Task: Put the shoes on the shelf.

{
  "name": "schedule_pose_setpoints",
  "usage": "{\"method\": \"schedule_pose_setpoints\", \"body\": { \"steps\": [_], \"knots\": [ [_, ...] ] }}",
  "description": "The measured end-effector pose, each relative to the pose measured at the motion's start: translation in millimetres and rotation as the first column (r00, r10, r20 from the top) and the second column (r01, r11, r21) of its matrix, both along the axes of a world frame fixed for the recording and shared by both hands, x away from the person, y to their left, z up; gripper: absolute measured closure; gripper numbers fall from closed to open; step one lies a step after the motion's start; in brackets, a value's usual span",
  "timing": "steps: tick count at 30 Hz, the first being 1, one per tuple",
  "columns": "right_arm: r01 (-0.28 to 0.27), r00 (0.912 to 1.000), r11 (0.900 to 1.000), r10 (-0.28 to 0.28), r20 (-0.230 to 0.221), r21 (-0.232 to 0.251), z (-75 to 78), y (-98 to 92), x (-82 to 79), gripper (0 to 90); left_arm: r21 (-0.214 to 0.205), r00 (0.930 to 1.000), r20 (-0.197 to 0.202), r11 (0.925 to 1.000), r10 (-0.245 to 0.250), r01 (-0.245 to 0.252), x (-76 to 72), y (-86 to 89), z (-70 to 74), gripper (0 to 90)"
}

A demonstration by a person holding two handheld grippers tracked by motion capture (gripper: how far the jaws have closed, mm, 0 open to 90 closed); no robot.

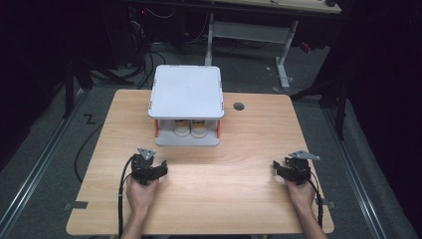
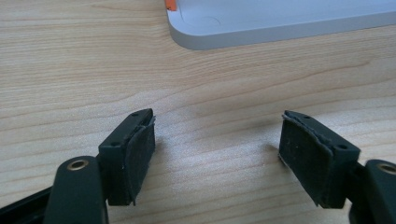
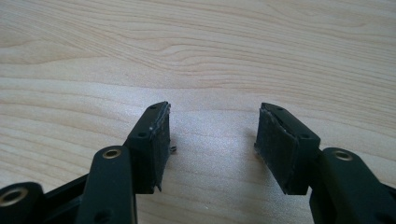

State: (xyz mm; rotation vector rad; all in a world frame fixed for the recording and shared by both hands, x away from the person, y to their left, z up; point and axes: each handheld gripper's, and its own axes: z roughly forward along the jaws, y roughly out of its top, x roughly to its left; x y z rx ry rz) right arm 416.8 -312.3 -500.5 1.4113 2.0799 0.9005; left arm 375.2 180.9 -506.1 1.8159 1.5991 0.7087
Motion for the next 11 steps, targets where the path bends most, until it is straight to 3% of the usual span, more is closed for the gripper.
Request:
{"method": "schedule_pose_setpoints", "body": {
  "steps": [11],
  "knots": [
    [-0.002, 1.0000, 1.0000, 0.002, -0.001, -0.001, 0.0, 0.2, 0.1, 42.2, 0.002, 1.0000, -0.002, 1.0000, -0.009, 0.009, -0.1, -1.1, 0.1, 26.1]
  ]
}}
